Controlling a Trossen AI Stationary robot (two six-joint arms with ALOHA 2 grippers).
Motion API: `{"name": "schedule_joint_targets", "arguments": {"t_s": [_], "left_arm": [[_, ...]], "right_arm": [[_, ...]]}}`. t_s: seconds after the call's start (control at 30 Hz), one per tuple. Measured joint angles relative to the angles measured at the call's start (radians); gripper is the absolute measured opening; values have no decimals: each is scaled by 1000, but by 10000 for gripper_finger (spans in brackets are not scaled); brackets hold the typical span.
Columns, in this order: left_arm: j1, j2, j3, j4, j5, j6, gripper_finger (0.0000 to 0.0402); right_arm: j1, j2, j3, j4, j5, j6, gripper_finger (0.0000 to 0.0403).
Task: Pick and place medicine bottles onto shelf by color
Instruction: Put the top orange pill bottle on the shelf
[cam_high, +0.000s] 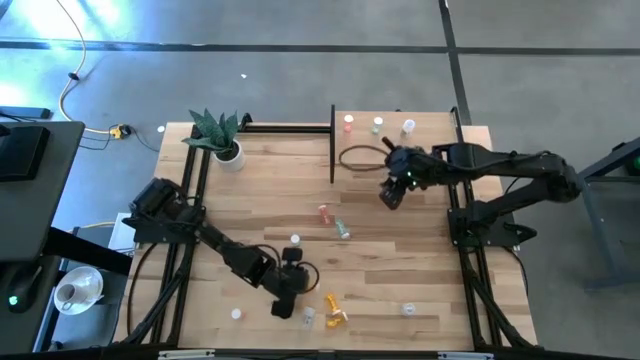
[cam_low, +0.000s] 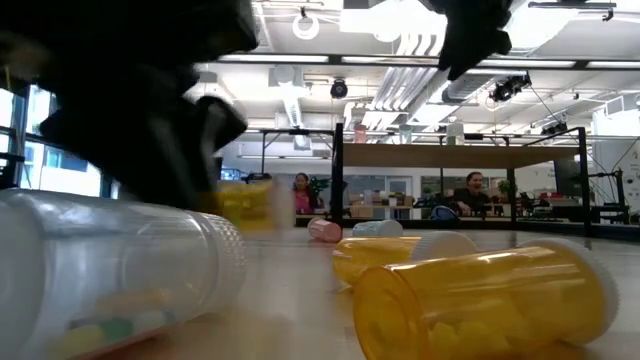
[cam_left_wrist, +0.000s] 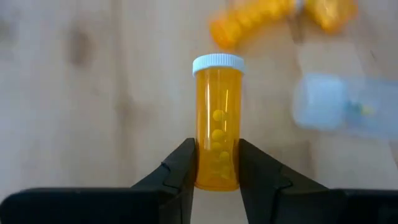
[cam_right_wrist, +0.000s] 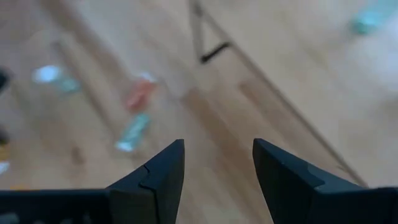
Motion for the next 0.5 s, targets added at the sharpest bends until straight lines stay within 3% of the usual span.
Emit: {"name": "schedule_joint_targets", "arguments": {"t_s": [0.27, 0.5], "left_arm": [[83, -126, 1, 45, -121, 115, 85], [161, -166, 1, 234, -79, 285, 85]], "right_arm": [[170, 0, 0, 75, 19, -87, 181], [348, -3, -31, 127, 218, -134, 181]]}}
